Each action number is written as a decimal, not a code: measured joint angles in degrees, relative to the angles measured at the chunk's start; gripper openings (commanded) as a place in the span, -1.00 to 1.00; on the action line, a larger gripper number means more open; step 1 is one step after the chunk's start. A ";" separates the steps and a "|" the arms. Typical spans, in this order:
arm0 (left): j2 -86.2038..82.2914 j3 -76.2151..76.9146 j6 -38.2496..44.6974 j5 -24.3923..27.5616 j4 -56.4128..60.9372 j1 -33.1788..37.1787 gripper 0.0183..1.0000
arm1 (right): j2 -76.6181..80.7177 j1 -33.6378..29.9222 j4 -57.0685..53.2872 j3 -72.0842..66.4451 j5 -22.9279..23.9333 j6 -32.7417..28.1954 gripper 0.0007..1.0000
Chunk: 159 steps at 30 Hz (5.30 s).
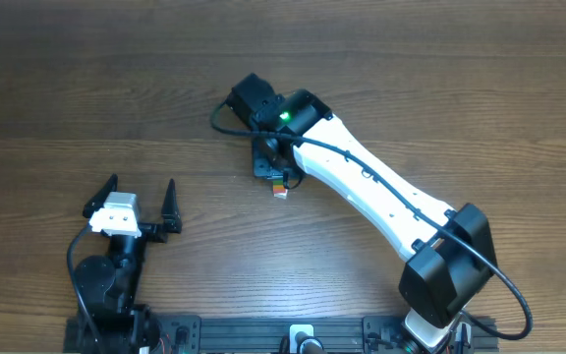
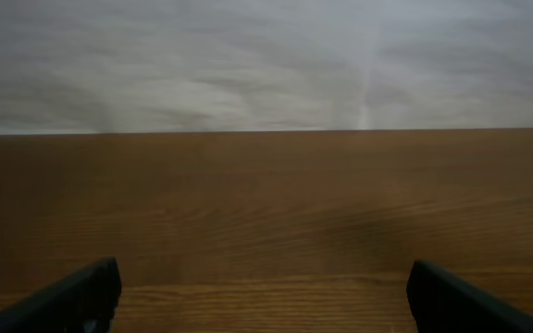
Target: Stack Cubes
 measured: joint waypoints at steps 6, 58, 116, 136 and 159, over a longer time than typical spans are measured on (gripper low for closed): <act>0.00 0.00 0.00 0.00 0.00 0.00 1.00 | 0.83 0.24 0.00 0.07 -0.15 0.04 -0.98; 0.00 0.00 0.00 0.00 0.00 0.00 1.00 | 1.90 0.90 0.24 0.22 -0.13 0.02 -0.98; 0.00 0.00 0.00 0.00 0.00 0.00 1.00 | 3.34 0.94 1.46 0.20 0.98 0.09 -0.92; 0.00 0.00 0.00 0.00 0.00 0.00 1.00 | 3.76 0.94 1.66 0.09 1.20 0.13 0.99; 0.00 0.00 0.00 0.02 0.00 0.00 1.00 | -31.30 -23.15 13.64 -10.73 16.20 -20.17 0.98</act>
